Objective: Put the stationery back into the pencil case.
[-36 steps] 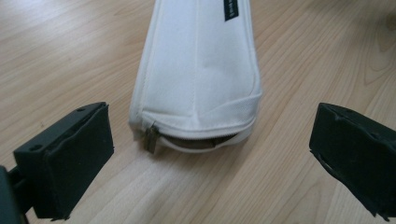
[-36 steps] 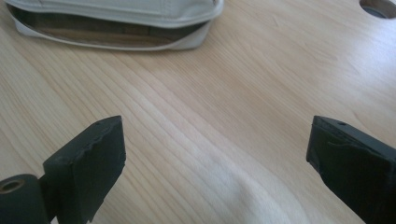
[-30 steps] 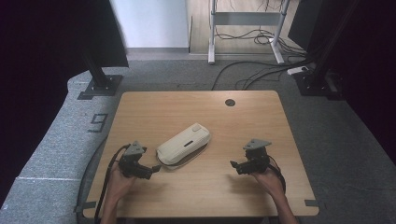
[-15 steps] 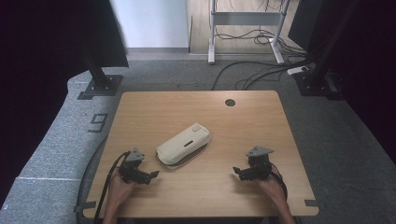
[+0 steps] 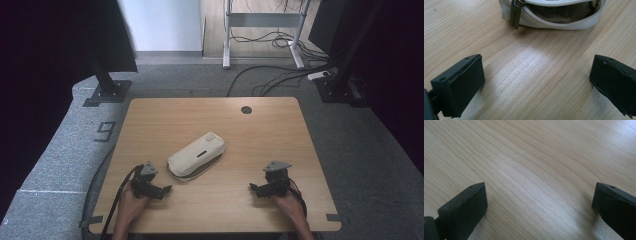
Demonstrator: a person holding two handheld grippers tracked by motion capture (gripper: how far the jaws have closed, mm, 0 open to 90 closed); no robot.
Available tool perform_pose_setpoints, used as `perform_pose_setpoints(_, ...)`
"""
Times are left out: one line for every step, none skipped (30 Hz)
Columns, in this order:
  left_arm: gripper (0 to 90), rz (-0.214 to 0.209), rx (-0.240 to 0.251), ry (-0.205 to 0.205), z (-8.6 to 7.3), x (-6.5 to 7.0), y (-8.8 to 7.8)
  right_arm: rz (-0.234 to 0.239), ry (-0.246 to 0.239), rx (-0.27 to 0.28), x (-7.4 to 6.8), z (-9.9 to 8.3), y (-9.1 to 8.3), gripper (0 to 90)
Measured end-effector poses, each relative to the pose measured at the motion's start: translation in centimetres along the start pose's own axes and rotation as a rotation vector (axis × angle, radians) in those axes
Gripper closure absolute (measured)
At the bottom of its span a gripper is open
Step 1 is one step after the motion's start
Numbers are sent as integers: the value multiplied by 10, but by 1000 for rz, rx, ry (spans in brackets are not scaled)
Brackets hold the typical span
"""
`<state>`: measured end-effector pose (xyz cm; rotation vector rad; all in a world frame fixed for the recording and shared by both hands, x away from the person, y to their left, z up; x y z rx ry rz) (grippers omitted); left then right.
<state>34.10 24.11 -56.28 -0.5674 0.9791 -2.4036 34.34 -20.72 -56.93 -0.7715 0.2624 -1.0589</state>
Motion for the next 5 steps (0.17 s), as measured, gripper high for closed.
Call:
perform_pose_setpoints(0,0,0,0,0,0,0,0,0,0,0,0,0,0)
perform_pose_setpoints(0,1,0,-1,0,0,0,-1,0,0,0,-1,0,0)
perform_pose_setpoints(0,2,0,-2,0,0,0,-1,0,1,0,-1,0,0)
perform_pose_setpoints(0,3,-1,-1,0,0,0,-1,1,1,0,-1,0,0)
perform_pose_setpoints(0,3,-1,-1,0,0,0,-1,1,1,0,-1,0,0)
Point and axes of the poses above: each handheld gripper's, and its own axes: y roughly forward along the jaws, z roughly out of its top, x roughly to its right, the point moved 2 cm from there along y, roughly forward along the jaws, and after that the axes turned 14 degrees about -z, right-handed, at the moved point
